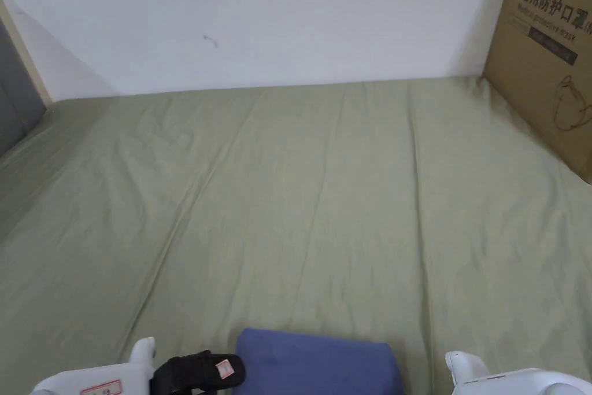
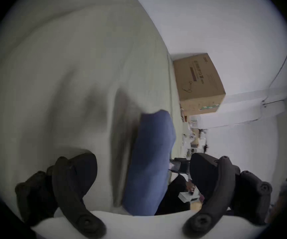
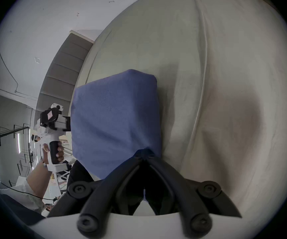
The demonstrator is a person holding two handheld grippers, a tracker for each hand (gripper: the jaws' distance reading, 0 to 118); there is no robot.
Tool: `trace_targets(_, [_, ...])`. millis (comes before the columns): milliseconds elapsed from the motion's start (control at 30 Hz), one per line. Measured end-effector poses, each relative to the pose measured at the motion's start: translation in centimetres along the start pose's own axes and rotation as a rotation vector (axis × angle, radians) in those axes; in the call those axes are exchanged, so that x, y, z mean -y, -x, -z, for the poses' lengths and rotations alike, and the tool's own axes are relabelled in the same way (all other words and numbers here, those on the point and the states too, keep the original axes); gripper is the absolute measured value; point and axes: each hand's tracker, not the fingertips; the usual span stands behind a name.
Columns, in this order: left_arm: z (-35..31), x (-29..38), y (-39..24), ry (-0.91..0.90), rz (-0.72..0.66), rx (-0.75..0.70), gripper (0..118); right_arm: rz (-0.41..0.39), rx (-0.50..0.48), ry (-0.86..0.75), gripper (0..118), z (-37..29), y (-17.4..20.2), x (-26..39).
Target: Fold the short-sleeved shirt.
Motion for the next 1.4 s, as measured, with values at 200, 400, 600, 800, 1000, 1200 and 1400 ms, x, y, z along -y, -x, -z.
trace_targets(200, [7.4, 1.8, -0.6, 0.165, 0.047, 0.139, 111, 0.031, -0.015, -0.002, 0, 0.2, -0.4, 0.0])
trace_targets(400, [6.1, 1.3, 1.2, 0.083, 0.116, -0.137, 26, 0.05, -0.033, -0.007, 0, 0.2, -0.5, 0.2])
trace_targets(600, [4.2, 2.7, -5.9, 0.041, 0.303, -0.21, 26, 0.084, -0.197, -0.042, 0, -1.2, 0.4, 0.5])
trace_targets(800, [-5.4, -0.8, -8.8, -0.075, 0.376, -0.329, 26, -0.069, -0.106, -0.136, 0, -5.4, 4.0, -0.1])
trace_targets(1000, [-15.9, -6.0, -6.6, -0.152, 0.399, -0.655, 26, -0.102, -0.067, -0.18, 0, -7.7, 5.6, -0.2])
trace_targets(1200, [-19.8, -8.9, -4.5, -0.096, 0.393, -1.012, 26, -0.098, -0.036, -0.177, 0, -8.0, 6.1, 0.4])
trace_targets(1400, [-21.6, -10.0, -3.8, -0.152, 0.436, -1.21, 107, -0.087, -0.01, -0.167, 0, -7.8, 6.2, 1.1])
